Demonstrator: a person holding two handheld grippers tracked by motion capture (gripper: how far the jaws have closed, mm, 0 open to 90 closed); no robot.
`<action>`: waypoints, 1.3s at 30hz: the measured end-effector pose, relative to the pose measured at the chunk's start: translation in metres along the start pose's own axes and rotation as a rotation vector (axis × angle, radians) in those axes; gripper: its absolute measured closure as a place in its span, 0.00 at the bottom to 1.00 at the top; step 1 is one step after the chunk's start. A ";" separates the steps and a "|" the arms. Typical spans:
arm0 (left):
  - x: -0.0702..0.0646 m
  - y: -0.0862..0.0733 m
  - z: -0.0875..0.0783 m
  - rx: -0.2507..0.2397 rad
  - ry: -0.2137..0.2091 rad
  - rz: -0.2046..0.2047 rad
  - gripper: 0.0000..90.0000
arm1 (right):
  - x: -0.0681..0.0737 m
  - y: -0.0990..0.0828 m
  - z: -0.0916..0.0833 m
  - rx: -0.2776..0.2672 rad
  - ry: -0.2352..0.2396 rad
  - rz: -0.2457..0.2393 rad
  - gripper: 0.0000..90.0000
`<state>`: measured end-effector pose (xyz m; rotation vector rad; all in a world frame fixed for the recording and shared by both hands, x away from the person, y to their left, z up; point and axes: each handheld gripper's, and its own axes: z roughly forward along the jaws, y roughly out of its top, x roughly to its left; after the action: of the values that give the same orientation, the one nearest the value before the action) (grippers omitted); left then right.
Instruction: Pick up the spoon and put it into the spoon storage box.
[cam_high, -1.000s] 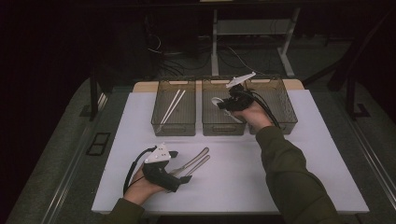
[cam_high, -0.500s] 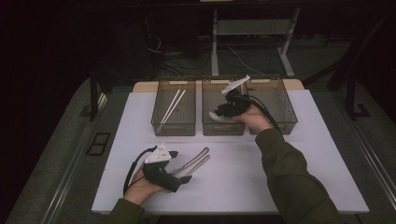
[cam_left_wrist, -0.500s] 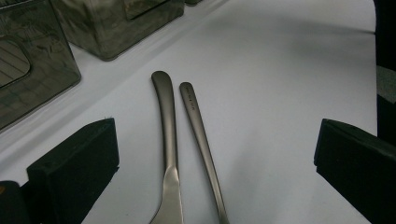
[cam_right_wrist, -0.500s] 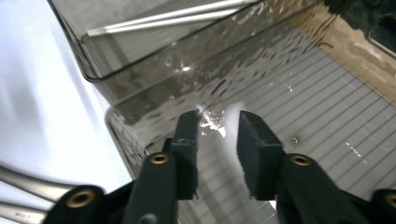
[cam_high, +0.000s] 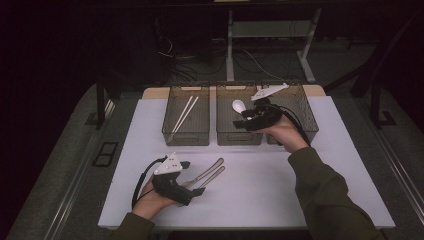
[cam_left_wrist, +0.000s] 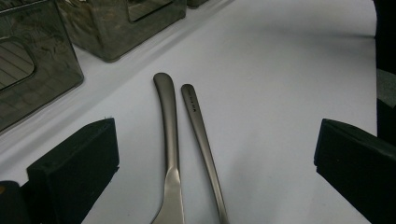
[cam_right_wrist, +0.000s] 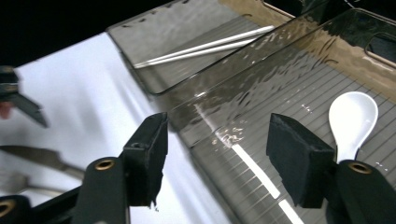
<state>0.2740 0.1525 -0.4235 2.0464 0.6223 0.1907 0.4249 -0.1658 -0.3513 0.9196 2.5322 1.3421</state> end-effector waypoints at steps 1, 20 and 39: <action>0.000 0.000 0.000 0.001 0.000 0.000 0.00 | 0.002 -0.002 -0.004 -0.001 0.010 0.005 0.41; -0.001 0.000 0.000 0.001 0.005 -0.002 0.00 | 0.022 -0.065 -0.048 -0.065 -0.046 0.008 0.33; -0.002 0.002 -0.001 0.007 0.009 0.017 0.00 | 0.034 -0.134 -0.068 -0.063 -0.110 0.032 0.26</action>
<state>0.2730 0.1514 -0.4215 2.0591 0.6121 0.2078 0.3109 -0.2509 -0.4104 0.9972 2.3894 1.3331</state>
